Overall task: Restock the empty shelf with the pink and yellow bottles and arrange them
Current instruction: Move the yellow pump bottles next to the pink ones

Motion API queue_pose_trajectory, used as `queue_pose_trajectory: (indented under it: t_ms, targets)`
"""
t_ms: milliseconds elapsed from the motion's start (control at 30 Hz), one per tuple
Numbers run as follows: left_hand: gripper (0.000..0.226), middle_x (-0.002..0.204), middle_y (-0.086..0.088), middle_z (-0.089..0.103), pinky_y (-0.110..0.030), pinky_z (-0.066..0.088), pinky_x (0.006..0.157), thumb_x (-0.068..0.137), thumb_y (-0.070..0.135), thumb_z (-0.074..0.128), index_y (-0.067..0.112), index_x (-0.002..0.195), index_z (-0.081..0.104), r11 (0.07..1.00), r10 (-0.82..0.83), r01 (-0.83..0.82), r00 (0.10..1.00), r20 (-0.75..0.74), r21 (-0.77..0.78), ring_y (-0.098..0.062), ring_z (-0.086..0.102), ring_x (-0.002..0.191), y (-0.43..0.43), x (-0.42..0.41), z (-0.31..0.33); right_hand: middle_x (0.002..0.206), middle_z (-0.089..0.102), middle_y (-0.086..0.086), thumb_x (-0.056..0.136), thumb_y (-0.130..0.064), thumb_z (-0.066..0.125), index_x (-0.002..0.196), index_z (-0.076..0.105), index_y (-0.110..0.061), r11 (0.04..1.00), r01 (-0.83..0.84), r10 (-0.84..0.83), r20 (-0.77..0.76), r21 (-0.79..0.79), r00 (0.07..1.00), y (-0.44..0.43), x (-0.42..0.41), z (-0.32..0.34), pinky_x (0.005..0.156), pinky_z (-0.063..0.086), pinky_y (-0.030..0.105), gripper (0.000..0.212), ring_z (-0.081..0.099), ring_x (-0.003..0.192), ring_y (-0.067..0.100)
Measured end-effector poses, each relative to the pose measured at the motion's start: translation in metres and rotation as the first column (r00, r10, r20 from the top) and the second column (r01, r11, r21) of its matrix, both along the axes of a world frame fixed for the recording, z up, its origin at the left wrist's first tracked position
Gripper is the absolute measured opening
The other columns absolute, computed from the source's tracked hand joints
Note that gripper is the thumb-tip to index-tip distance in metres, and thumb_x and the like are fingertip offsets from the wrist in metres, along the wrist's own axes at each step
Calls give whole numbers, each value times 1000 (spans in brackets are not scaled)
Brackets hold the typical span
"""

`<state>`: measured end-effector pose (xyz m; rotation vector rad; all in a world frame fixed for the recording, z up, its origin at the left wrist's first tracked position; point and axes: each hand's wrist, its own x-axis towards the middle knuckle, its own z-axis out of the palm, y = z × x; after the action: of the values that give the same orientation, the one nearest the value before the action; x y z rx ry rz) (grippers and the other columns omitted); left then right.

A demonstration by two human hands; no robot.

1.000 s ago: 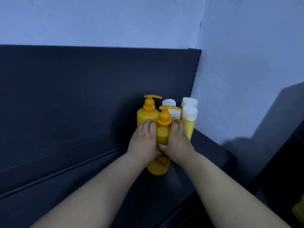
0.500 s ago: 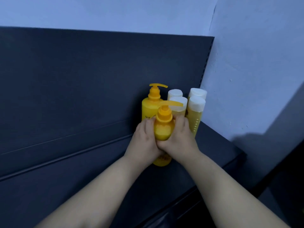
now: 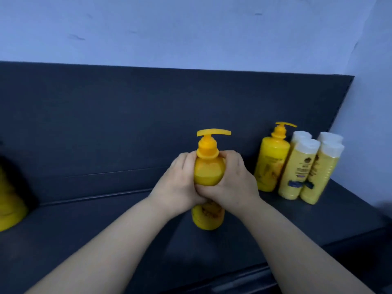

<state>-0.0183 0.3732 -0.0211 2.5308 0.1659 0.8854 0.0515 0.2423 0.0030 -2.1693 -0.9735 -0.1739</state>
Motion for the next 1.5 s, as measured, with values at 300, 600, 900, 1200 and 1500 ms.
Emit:
queue_pose_trajectory:
  t_ms: [300, 600, 900, 1200, 1500]
  targets:
    - [103, 119, -1, 46, -18, 33, 90, 54, 61, 72, 14, 138, 36, 970, 223, -219, 975, -25, 106, -14, 45, 110, 85, -218, -2, 107, 43, -12, 51, -55, 82, 114, 36, -32, 963, -271, 271, -83, 12, 959, 108, -176, -7, 79, 47, 34, 82, 51, 99, 13]
    - [102, 124, -13, 48, -39, 47, 92, 54, 66, 63, 20, 137, 28, 887, 459, -454, 888, -43, 80, -32, 51, 112, 130, -360, -22, 110, 39, -13, 53, -53, 83, 116, 33, -34, 905, -423, 414, -142, -43, 899, 176, -302, -22, 85, 45, 33, 82, 50, 107, 15]
    - [92, 125, -12, 44, -41, 48, 88, 58, 49, 62, 24, 137, 24, 845, 534, -534, 845, -37, 7, -31, 49, 111, 134, -368, -39, 119, 44, -8, 57, -50, 81, 120, 33, -31, 868, -487, 479, -102, -95, 872, 193, -309, -32, 84, 44, 32, 82, 50, 109, 16]
    - [96, 133, -8, 39, -22, 33, 94, 65, 27, 77, 15, 145, 25, 815, 571, -579, 806, -155, -6, -24, 41, 121, 159, -316, -29, 121, 42, 2, 70, -46, 74, 131, 27, -23, 844, -519, 506, -121, -133, 854, 225, -265, -33, 82, 48, 35, 80, 53, 104, 21]
    - [96, 137, -5, 37, -25, 36, 95, 75, 26, 72, 19, 148, 10, 722, 688, -682, 688, -230, 116, -22, 43, 121, 189, -277, -30, 135, 31, 6, 80, -38, 69, 142, 14, -19, 821, -555, 546, -101, -137, 832, 264, -230, -40, 87, 39, 29, 85, 46, 117, 24]
